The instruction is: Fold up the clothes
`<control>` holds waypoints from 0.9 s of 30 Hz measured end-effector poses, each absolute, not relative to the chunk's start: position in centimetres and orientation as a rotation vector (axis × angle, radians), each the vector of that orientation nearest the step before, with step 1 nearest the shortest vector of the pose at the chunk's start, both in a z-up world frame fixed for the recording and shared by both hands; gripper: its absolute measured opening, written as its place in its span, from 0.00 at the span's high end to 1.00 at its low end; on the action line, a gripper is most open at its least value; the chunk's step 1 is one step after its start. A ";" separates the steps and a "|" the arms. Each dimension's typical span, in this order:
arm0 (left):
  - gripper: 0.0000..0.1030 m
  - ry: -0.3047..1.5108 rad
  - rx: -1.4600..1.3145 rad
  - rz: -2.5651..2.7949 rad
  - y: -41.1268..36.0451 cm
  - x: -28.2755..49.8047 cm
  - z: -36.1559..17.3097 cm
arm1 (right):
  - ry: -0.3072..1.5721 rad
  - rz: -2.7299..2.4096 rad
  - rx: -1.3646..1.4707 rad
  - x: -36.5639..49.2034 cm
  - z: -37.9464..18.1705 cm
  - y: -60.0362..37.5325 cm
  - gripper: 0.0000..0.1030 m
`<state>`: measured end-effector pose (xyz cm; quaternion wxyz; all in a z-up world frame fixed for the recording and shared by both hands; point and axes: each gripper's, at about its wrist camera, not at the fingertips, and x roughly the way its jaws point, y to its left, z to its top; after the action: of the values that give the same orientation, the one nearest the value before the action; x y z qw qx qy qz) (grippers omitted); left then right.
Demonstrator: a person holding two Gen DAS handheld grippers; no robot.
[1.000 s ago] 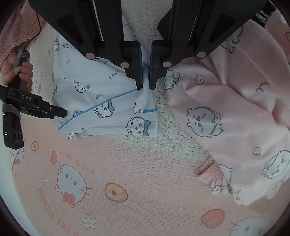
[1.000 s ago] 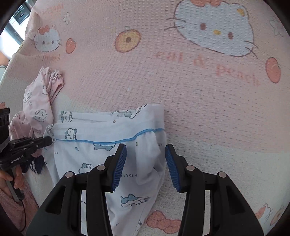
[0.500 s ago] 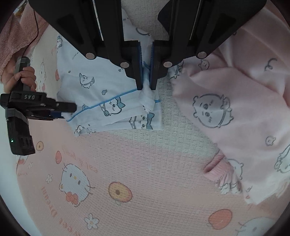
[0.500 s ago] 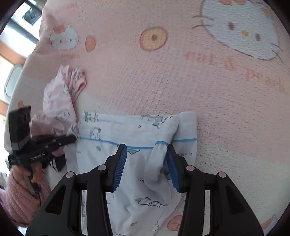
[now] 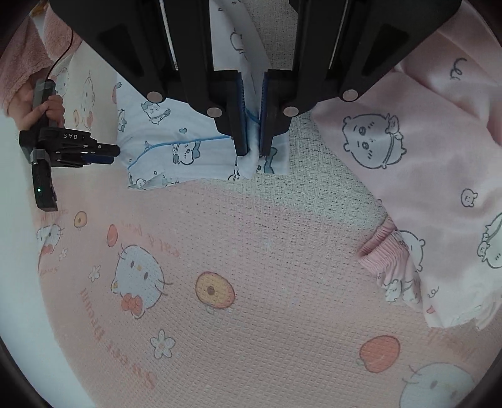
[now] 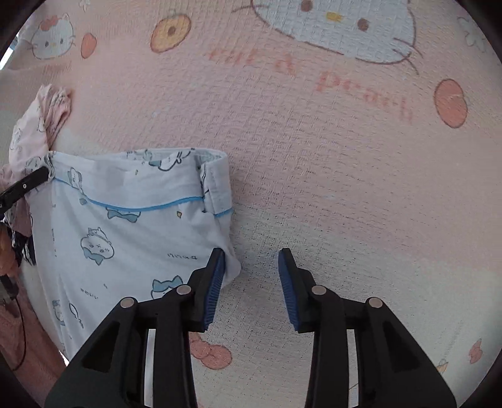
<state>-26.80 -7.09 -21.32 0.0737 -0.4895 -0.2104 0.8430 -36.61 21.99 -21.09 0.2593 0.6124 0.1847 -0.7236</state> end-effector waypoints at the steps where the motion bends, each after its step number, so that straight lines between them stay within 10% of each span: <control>1: 0.89 -0.614 -1.476 2.531 -7.0 -26.8 -21.2 | 0.533 -1.997 1.623 -36.3 -20.7 21.7 0.66; 22: 0.84 -0.557 -1.412 2.584 -7.5 -26.5 -20.2 | 0.389 -2.256 1.576 -40.3 -20.9 22.2 0.52; 27: 0.83 -0.567 -1.475 2.550 -7.6 -26.9 -21.3 | 0.689 -2.172 1.487 -38.8 -22.1 17.4 0.52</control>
<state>-26.90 -7.60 -21.27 0.0708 -0.4906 -0.1884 0.8478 -38.81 17.40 -22.10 0.2088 0.5344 0.2477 -0.7807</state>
